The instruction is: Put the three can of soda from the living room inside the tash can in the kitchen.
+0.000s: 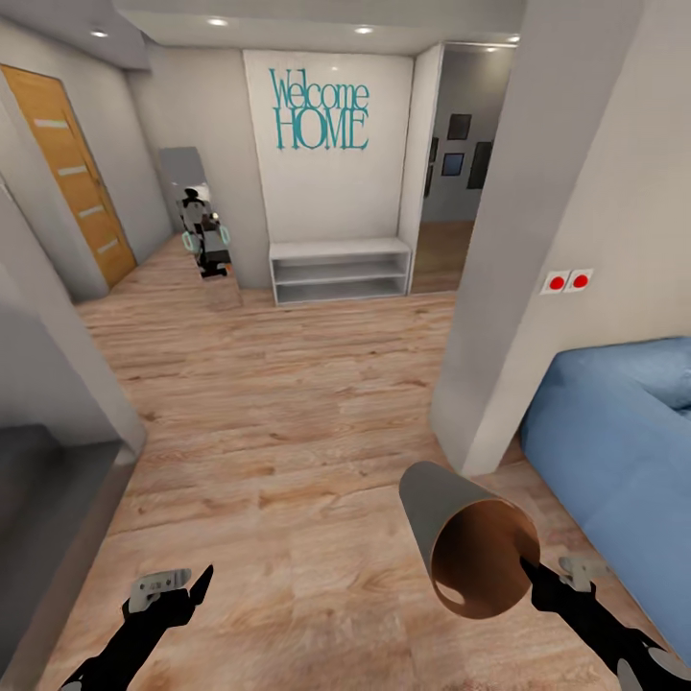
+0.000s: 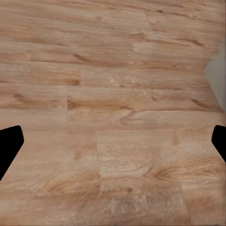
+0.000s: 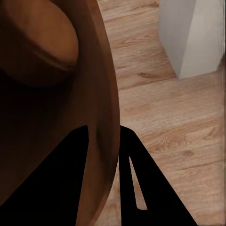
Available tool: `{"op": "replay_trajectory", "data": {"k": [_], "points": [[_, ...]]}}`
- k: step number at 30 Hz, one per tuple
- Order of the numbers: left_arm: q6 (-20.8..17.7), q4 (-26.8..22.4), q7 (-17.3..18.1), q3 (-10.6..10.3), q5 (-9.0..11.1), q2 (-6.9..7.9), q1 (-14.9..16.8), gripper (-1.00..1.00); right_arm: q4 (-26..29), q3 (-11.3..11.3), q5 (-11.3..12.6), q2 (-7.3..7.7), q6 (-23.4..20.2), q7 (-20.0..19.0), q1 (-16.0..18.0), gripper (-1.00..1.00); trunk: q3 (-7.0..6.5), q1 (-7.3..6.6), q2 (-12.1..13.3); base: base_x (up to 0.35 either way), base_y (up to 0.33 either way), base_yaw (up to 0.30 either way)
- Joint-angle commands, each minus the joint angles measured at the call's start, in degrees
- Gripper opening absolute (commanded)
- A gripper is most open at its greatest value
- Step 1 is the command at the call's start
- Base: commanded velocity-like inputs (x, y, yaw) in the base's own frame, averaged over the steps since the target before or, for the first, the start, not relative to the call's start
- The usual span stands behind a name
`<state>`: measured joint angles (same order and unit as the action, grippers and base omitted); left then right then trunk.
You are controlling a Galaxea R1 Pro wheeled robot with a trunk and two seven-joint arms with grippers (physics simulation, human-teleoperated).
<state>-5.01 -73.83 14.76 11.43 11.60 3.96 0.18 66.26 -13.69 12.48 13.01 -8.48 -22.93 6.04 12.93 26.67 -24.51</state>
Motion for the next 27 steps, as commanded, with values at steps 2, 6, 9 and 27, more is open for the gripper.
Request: {"op": "replay_trajectory", "data": {"k": [2,6,9,27], "points": [[0.0,0.0,0.0,0.0,0.0,0.0,0.0,1.0,0.1,0.0,0.6,0.0,-0.1,-0.2,0.0,-1.0,-0.01,0.0,0.0,0.0,0.0,-0.243],[0.0,0.0,0.0,0.0,0.0,0.0,0.0,1.0,0.1,0.0,0.6,0.0,-0.1,-0.2,0.0,-1.0,-0.01,0.0,0.0,0.0,0.0,-0.244],[0.0,0.0,0.0,0.0,0.0,0.0,0.0,1.0,0.1,0.0,0.6,0.0,0.0,-0.2,0.0,-1.0,-0.01,0.0,0.0,0.0,0.0,-0.246],[0.0,0.0,0.0,0.0,0.0,0.0,0.0,1.0,0.1,0.0,0.6,0.0,0.0,-0.2,0.0,-1.0,-0.01,0.0,0.0,0.0,0.0,-0.246]]}}
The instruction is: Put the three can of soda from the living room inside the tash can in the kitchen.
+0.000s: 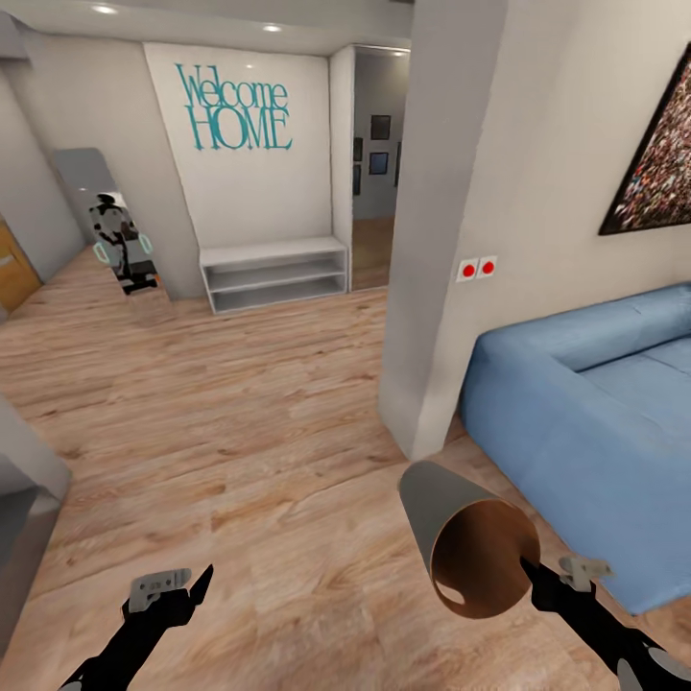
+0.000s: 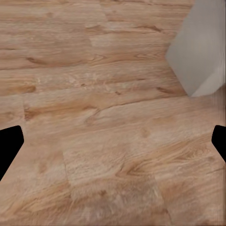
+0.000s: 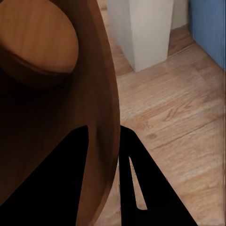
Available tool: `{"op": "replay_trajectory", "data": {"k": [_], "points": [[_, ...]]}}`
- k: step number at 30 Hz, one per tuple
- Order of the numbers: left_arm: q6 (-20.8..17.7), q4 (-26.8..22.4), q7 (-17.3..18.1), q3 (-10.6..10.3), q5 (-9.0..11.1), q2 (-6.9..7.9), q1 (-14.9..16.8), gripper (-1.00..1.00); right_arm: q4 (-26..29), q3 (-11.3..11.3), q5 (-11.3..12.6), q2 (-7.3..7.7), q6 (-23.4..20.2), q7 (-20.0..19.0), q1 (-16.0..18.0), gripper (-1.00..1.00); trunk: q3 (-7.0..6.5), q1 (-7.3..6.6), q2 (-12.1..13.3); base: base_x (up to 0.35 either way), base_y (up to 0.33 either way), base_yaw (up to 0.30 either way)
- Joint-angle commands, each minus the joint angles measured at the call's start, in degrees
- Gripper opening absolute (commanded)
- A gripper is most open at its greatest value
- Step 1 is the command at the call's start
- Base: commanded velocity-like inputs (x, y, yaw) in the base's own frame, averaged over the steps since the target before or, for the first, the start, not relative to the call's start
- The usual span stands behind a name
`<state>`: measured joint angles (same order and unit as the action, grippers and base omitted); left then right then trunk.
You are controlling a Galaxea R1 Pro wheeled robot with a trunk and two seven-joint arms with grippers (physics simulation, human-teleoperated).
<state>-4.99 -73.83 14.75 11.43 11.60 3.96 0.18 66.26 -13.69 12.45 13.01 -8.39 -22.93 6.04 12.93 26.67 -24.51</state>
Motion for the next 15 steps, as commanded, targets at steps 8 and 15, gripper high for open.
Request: {"op": "replay_trajectory", "data": {"k": [8,15], "points": [[0.0,0.0,0.0,0.0,0.0,0.0,0.0,1.0,0.1,-0.1,0.6,0.0,0.0,-0.2,0.0,-1.0,-0.01,0.0,0.0,0.0,0.0,-0.246],[0.1,0.0,-0.1,0.0,0.0,0.0,0.0,1.0,0.1,-0.2,0.6,0.0,0.0,-0.2,0.0,-1.0,-0.01,0.0,0.0,0.0,0.0,-0.246]]}}
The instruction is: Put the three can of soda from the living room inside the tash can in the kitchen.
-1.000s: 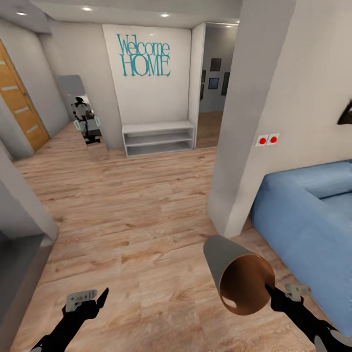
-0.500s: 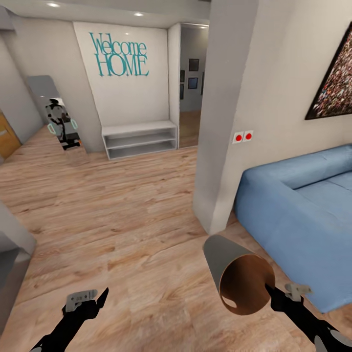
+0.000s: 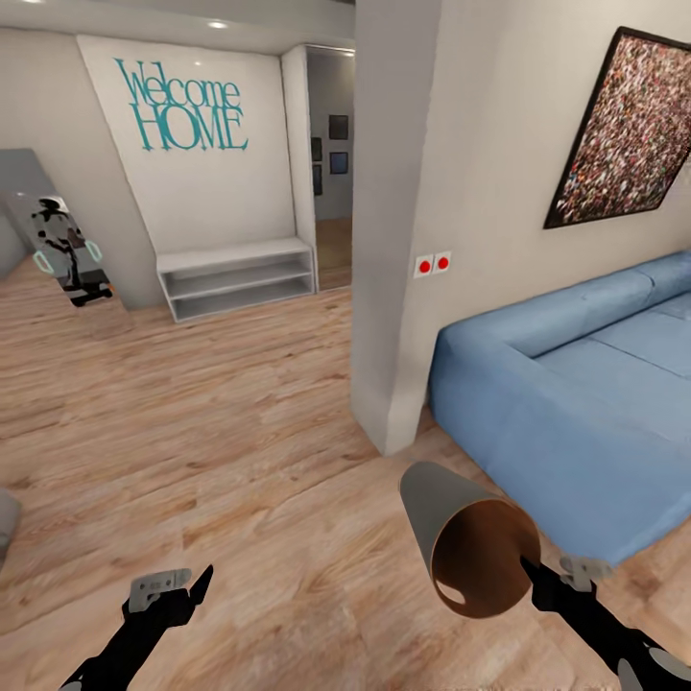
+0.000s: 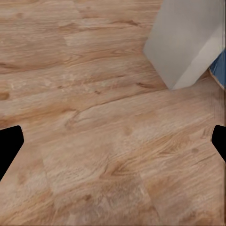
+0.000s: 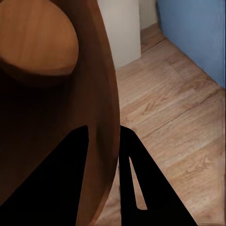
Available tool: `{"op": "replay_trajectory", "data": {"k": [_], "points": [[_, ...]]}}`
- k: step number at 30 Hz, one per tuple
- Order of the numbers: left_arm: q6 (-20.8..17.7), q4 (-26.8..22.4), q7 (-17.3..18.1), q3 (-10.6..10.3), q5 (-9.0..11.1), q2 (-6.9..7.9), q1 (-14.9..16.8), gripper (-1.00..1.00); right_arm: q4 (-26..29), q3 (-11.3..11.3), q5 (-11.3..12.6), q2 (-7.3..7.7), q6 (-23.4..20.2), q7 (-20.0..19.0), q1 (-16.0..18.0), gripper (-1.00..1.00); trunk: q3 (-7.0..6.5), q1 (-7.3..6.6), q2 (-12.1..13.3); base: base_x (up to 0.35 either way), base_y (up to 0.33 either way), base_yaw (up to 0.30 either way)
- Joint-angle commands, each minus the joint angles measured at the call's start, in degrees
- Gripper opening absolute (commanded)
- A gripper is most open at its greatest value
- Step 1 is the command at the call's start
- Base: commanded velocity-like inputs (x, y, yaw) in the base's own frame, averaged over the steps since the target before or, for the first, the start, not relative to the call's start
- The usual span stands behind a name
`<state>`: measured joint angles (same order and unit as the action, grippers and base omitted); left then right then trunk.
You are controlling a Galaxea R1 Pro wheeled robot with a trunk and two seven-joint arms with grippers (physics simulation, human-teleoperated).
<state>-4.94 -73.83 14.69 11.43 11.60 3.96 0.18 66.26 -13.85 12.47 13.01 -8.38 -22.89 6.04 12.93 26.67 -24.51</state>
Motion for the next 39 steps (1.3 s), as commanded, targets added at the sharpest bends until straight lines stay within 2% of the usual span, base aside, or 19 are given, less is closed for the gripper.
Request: {"op": "replay_trajectory", "data": {"k": [1,25,26,29,32,39], "points": [[0.0,0.0,0.0,0.0,0.0,0.0,0.0,1.0,0.1,0.0,0.6,0.0,-0.1,-0.2,0.0,-1.0,-0.01,0.0,0.0,0.0,0.0,-0.246],[0.5,0.0,0.1,0.0,-0.1,0.0,0.0,1.0,0.1,-0.1,0.6,0.0,-0.1,-0.1,0.0,-1.0,-0.01,0.0,0.0,0.006,-0.002,-0.246],[0.7,0.0,0.1,0.0,-0.3,0.0,0.0,1.0,0.1,-0.1,0.6,0.0,-0.1,-0.1,0.0,-1.0,-0.01,0.0,0.0,0.101,-0.077,-0.246],[1.3,0.0,0.0,-0.1,-2.9,-0.2,0.0,1.0,0.1,-0.1,0.6,-0.05,-0.1,-0.1,0.0,-1.0,-0.01,0.0,0.0,0.143,-0.152,-0.246],[2.0,-0.1,0.0,-0.1,-6.9,-0.43,0.0,1.0,0.1,-0.1,0.6,-0.05,-0.1,-0.1,0.0,-1.0,-0.01,0.0,0.0,0.163,-0.211,-0.246],[2.2,-0.1,0.0,-0.1,-8.0,-0.44,0.0,1.0,0.1,0.0,0.6,-0.09,-0.1,-0.1,0.0,-1.0,-0.11,0.0,0.0,0.14,-0.254,-0.246]]}}
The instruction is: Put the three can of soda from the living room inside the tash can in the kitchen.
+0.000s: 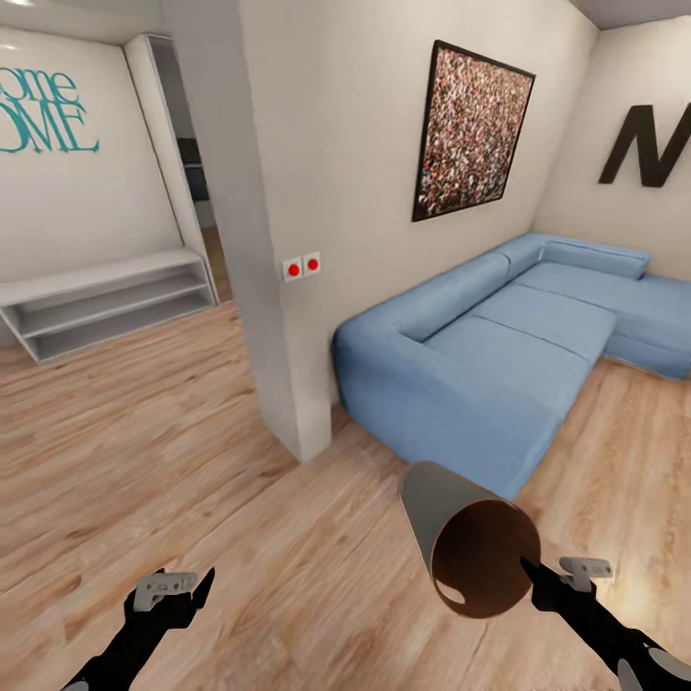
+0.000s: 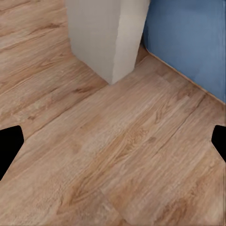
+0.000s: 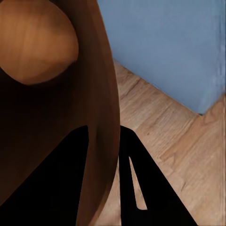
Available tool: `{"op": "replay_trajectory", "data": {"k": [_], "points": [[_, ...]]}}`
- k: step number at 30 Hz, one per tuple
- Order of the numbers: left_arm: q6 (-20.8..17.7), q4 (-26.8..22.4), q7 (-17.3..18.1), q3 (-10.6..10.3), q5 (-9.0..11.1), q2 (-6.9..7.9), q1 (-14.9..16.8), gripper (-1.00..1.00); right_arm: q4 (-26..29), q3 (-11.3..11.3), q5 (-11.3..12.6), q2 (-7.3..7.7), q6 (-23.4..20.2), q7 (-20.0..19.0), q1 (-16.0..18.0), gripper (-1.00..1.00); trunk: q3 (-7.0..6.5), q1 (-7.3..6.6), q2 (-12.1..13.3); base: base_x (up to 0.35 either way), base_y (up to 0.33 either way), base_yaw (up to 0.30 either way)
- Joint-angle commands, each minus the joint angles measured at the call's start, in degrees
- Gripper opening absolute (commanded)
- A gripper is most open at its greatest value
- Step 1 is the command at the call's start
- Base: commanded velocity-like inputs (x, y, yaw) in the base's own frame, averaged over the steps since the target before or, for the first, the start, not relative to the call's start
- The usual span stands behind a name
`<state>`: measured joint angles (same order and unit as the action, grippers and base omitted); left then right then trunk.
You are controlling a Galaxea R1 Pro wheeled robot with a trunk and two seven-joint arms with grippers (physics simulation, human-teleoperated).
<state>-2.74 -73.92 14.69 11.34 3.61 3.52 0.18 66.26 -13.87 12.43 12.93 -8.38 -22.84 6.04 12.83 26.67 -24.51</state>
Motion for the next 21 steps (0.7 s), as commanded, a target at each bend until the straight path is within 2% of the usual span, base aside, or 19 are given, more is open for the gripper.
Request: {"op": "replay_trajectory", "data": {"k": [1,8,21], "points": [[0.0,0.0,0.0,0.0,0.0,0.0,0.0,1.0,0.1,0.0,0.6,-0.01,-0.1,-0.2,0.0,-1.0,-0.05,0.0,0.0,0.123,-0.264,-0.24],[0.1,0.0,0.0,0.0,-0.1,0.0,0.0,1.0,0.1,0.0,0.6,0.0,0.0,-0.2,0.0,-1.0,-0.42,0.0,0.0,0.067,-0.233,-0.221],[0.3,0.0,0.0,0.0,-0.1,-0.03,0.0,1.0,0.1,0.0,0.6,-0.01,0.0,-0.2,0.0,-1.0,-1.28,0.0,0.0,0.004,-0.05,-0.195]]}}
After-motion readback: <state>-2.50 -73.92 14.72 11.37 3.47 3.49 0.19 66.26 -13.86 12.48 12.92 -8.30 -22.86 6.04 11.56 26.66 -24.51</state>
